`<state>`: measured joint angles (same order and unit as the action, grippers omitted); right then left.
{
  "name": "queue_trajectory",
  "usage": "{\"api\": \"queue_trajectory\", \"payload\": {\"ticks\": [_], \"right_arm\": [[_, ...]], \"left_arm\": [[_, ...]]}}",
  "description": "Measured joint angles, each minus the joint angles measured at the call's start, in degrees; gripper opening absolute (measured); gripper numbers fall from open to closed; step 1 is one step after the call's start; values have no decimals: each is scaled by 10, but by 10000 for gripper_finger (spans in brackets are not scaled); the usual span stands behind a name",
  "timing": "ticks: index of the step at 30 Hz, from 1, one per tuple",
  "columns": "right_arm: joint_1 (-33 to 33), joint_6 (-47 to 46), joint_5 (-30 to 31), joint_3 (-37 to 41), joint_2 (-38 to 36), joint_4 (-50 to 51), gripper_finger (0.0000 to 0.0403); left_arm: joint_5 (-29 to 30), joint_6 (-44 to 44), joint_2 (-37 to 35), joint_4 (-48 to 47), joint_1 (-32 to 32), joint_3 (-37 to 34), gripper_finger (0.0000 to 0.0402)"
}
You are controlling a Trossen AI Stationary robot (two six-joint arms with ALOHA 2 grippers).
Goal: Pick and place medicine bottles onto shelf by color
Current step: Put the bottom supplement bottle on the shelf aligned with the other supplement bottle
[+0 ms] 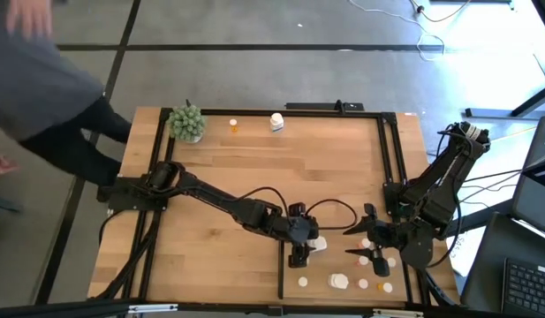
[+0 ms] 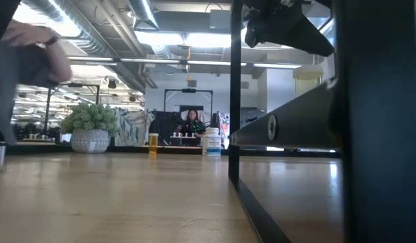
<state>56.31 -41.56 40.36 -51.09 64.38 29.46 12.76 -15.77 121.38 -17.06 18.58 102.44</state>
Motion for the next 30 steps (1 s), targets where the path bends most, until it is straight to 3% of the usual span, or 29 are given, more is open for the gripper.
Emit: {"api": "queue_trajectory", "payload": {"ticks": [13, 26, 30], "right_arm": [[0, 0, 0, 0, 0, -1, 230], [0, 0, -11, -1, 0, -19, 230], [0, 0, -12, -1, 0, -19, 230]], "left_arm": [[43, 41, -52, -35, 12, 1, 260], [52, 24, -164, -179, 27, 0, 260], [82, 9, -188, -232, 37, 0, 260]]}}
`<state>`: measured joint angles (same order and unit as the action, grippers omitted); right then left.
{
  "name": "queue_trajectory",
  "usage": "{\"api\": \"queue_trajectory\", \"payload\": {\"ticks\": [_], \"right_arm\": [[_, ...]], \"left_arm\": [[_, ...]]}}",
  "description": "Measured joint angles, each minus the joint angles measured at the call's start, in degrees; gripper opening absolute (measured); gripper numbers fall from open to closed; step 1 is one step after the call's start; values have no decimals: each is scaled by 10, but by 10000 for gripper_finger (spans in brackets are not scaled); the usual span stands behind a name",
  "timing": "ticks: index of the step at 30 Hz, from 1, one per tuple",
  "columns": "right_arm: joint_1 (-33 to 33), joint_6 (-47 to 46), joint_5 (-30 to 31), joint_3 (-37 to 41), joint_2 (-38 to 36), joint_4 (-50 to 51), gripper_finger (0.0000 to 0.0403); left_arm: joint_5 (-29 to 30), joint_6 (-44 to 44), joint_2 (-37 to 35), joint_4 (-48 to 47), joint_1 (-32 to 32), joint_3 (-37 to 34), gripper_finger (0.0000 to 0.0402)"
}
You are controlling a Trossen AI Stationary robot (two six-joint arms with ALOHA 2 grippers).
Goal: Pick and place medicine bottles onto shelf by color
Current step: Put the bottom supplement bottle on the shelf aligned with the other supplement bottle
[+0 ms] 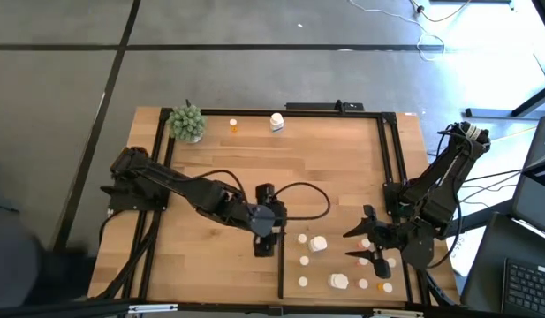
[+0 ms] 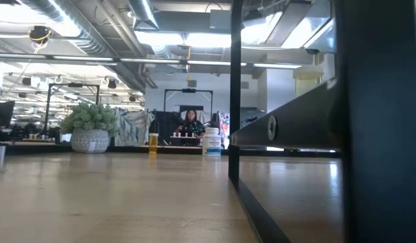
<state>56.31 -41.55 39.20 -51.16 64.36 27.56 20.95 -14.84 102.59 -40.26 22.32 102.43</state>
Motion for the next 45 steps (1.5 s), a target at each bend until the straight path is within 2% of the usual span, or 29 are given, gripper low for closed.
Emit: {"api": "queue_trajectory", "payload": {"ticks": [6, 13, 25, 29, 37, 42, 45], "right_arm": [[0, 0, -3, 0, 0, 0, 230], [0, 0, -3, 0, 0, -1, 230], [0, 4, -3, 1, 0, -27, 230], [-4, 13, -3, 1, 0, -43, 230], [-10, -18, -3, 1, 0, -58, 230], [-45, -18, -6, 1, 0, -58, 230], [-84, -12, -53, 1, 0, -55, 230]], "left_arm": [[55, -56, -28, -96, 29, 0, 260], [71, -139, -48, -187, 64, 0, 260], [167, -301, -49, -282, 132, 0, 260], [187, -326, -49, -288, 144, 0, 260], [190, -346, -49, -287, 150, 0, 260], [190, -352, -49, -287, 150, 0, 260], [190, -359, -48, -287, 150, 0, 260]]}}
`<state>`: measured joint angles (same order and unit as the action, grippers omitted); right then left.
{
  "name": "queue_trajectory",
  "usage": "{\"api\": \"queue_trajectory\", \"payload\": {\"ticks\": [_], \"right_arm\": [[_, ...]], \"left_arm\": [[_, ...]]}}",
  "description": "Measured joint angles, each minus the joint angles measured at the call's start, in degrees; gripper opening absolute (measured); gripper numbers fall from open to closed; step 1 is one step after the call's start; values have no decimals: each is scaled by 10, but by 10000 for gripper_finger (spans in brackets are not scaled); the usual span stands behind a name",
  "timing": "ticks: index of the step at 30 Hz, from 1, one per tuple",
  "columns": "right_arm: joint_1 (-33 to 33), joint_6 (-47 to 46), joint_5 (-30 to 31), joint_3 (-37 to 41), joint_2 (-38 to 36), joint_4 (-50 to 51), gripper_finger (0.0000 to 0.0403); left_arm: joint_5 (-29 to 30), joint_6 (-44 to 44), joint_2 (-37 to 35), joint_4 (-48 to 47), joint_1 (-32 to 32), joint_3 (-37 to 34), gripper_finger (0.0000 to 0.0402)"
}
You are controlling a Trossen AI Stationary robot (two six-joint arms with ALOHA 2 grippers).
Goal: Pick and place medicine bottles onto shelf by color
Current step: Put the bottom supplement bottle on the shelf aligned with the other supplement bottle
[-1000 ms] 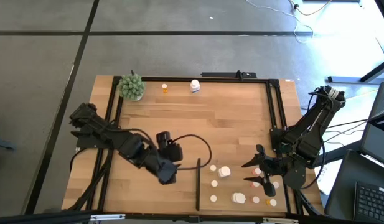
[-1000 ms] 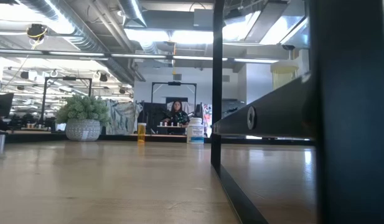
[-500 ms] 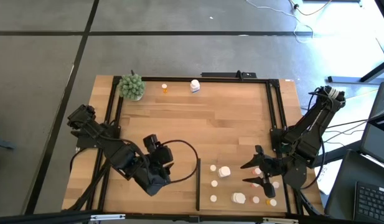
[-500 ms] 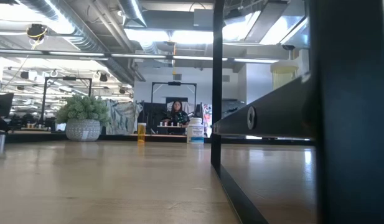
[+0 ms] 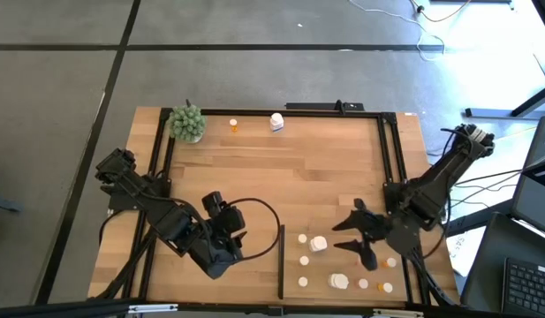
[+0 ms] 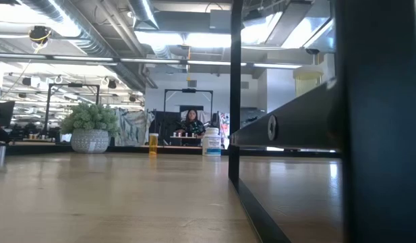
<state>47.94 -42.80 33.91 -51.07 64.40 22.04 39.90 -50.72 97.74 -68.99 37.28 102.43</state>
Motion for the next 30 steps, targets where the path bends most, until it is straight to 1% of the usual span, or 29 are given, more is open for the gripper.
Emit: {"api": "queue_trajectory", "payload": {"ticks": [4, 9, 15, 22, 30], "right_arm": [[-48, 47, -79, 0, 7, 6, 230], [-87, 114, -134, 0, 21, 7, 230], [-110, 159, -164, 0, 53, 39, 230], [-129, 179, -208, 0, 98, 35, 230], [-143, 191, -216, -1, 132, 23, 230]], "left_arm": [[0, -2, 0, 0, 0, 0, 260], [-1, -3, 0, 0, 0, 0, 260], [-1, -3, 0, 0, 0, 0, 260], [-1, -3, 0, 0, 0, 0, 260], [-1, -2, 0, 0, 0, 0, 260]]}}
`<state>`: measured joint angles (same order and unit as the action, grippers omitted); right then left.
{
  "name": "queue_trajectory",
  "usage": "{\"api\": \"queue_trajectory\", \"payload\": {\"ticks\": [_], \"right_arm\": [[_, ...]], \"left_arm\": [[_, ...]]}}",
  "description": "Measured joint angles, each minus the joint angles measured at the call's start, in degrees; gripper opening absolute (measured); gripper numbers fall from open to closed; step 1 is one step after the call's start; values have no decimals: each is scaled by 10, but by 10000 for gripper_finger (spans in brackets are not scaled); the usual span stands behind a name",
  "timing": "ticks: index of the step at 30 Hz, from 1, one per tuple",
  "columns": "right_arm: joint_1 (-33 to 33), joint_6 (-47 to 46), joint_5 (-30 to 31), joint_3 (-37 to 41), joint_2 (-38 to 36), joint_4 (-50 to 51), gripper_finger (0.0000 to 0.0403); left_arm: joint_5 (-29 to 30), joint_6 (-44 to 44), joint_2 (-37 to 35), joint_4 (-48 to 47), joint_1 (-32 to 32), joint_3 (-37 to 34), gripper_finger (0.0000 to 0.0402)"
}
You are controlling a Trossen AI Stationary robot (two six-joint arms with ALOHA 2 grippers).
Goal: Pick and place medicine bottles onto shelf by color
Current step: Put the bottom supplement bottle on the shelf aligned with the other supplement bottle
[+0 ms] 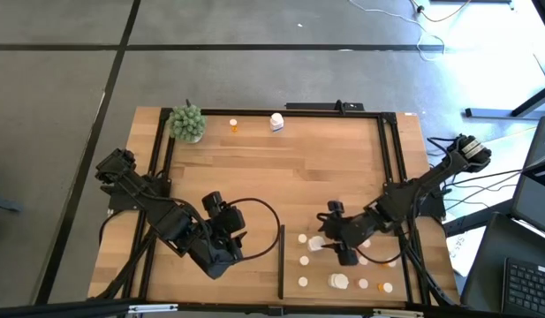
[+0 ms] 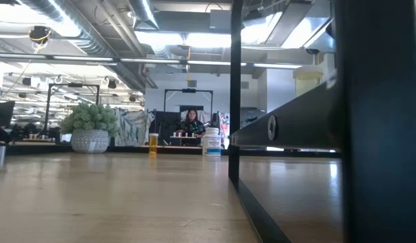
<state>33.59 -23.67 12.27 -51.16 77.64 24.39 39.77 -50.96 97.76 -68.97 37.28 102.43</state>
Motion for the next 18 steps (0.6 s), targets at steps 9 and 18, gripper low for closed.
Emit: {"api": "queue_trajectory", "payload": {"ticks": [9, 18], "right_arm": [[-4, 4, -45, 0, 3, -18, 230], [-4, 29, -44, 1, 3, -28, 230]], "left_arm": [[0, 1, 0, 0, 0, 0, 260], [0, 1, 0, 0, 0, 0, 260]]}}
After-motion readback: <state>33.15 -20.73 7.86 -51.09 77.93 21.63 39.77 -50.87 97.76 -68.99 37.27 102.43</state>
